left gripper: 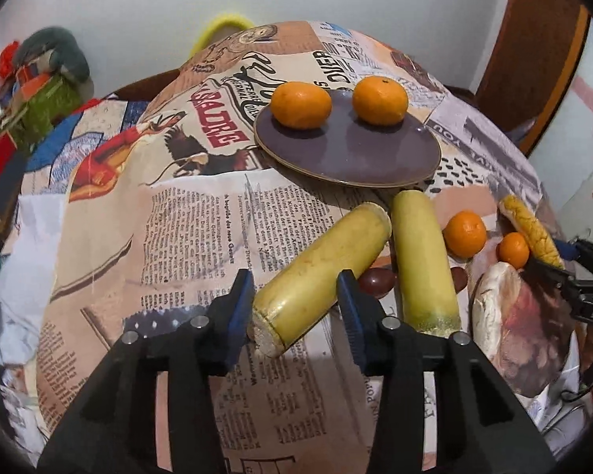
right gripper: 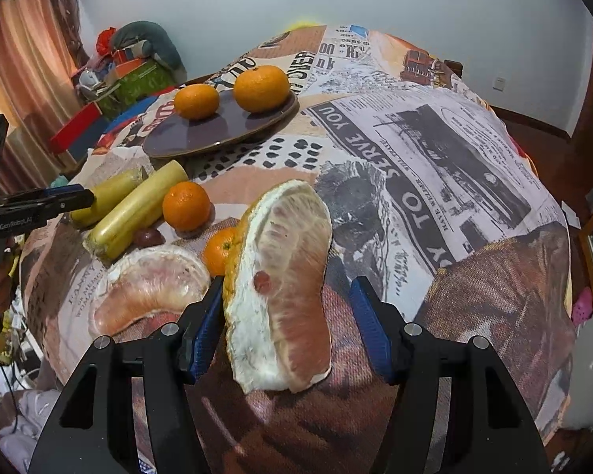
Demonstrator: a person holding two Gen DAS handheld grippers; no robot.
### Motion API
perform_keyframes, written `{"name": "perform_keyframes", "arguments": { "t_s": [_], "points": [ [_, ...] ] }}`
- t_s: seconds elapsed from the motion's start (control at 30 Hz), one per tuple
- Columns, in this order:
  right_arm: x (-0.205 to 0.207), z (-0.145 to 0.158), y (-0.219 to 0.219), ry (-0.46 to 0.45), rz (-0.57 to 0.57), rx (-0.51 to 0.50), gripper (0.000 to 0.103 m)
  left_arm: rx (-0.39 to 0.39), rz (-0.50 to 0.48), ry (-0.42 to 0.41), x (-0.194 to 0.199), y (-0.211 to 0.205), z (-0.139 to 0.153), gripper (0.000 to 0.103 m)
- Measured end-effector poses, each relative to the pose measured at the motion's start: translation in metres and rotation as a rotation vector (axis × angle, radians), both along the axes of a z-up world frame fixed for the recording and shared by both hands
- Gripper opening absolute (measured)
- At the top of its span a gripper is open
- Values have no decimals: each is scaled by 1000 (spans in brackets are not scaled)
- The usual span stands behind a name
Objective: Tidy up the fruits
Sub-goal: 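Lift the pale yellow stalk with the left tool while the right tool lifts the pomelo segment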
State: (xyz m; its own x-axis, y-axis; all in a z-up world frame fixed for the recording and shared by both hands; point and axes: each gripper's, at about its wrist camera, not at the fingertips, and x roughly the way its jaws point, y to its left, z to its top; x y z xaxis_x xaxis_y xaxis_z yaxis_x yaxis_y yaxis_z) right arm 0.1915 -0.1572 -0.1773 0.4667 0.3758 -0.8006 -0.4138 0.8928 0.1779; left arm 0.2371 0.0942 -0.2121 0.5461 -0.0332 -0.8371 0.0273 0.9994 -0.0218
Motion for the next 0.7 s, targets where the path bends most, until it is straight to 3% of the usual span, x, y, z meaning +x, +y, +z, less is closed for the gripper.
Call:
{"name": "perform_keyframes", "arguments": {
  "t_s": [0.1, 0.23, 0.3, 0.5, 0.7],
  "points": [
    [0, 0, 0, -2, -3, -2, 59, 27, -25, 7, 6, -6, -6, 57],
    [0, -1, 0, -5, -8, -1, 53, 40, -37, 34, 16, -9, -16, 61],
    [0, 0, -1, -6, -5, -4, 47, 4, -26, 36, 15, -4, -16, 58],
    [-4, 1, -9, 0, -18, 22, 45, -51, -18, 31, -8, 1, -13, 41],
    [-13, 4, -11, -3, -19, 23, 45, -78, 13, 41, -45, 5, -9, 38]
  ]
}}
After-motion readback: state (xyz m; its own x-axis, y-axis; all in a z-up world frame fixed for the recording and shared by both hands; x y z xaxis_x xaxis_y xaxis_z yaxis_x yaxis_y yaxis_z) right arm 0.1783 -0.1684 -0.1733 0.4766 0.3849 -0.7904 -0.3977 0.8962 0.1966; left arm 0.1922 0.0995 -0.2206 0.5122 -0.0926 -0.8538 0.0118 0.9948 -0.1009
